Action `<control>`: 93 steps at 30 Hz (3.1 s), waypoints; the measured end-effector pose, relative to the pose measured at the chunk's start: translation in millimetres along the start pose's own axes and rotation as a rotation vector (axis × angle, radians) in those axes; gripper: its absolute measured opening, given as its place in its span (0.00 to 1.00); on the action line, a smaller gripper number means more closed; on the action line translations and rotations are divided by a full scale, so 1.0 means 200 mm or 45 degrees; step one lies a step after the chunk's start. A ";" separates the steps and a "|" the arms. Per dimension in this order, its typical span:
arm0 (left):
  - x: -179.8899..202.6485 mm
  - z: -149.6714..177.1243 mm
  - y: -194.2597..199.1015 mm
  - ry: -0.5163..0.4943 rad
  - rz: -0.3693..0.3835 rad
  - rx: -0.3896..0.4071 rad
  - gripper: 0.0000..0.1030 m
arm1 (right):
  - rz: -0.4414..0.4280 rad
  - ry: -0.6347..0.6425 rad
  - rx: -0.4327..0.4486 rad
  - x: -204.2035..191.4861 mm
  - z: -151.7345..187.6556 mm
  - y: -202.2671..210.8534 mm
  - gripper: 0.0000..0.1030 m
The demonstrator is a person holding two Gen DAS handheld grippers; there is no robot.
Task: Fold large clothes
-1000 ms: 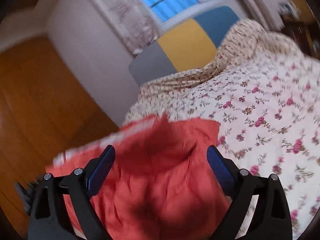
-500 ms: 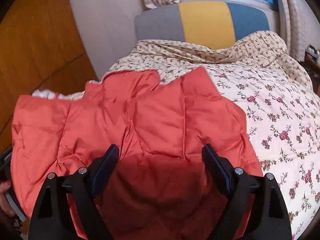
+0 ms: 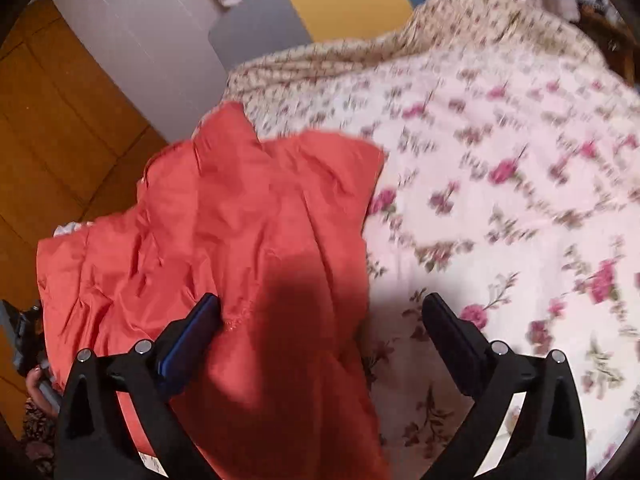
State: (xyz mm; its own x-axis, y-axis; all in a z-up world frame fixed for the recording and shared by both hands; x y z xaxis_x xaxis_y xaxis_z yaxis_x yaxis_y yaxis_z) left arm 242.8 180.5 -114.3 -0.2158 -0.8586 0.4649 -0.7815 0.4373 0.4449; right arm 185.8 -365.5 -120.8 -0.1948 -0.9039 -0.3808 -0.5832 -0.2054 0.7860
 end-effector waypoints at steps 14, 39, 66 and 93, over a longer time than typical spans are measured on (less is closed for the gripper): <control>-0.04 0.26 -0.22 0.026 0.033 -0.319 0.57 | -0.317 -0.062 -0.117 -0.10 0.00 -0.10 0.38; 0.11 0.47 0.66 -0.118 -0.090 -0.126 0.89 | 0.000 0.100 0.219 -0.09 0.07 0.45 0.79; 0.32 -0.23 0.11 0.076 0.039 0.061 0.17 | 0.031 0.167 0.387 -0.50 -0.48 0.32 0.12; 0.02 0.07 -0.53 0.086 -0.294 -0.199 0.34 | 0.423 0.048 0.096 -0.20 -0.35 -0.51 0.29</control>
State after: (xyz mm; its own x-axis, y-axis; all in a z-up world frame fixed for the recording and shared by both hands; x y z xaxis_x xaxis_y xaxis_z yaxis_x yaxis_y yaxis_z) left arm 317.5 127.2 -169.9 0.0007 -0.9229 0.3852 -0.7046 0.2729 0.6551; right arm 308.0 -335.2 -151.0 -0.3556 -0.9302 -0.0912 -0.5500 0.1294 0.8251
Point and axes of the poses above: each gripper's, at about its wrist camera, not at the fingertips, and y roughly against the way its jaws point, x to its right, z to its underside, the point moved 4 cm from there along -y, roughly the way its jaws point, and after that the axes turned 9 degrees about z, right-handed, at the moved point
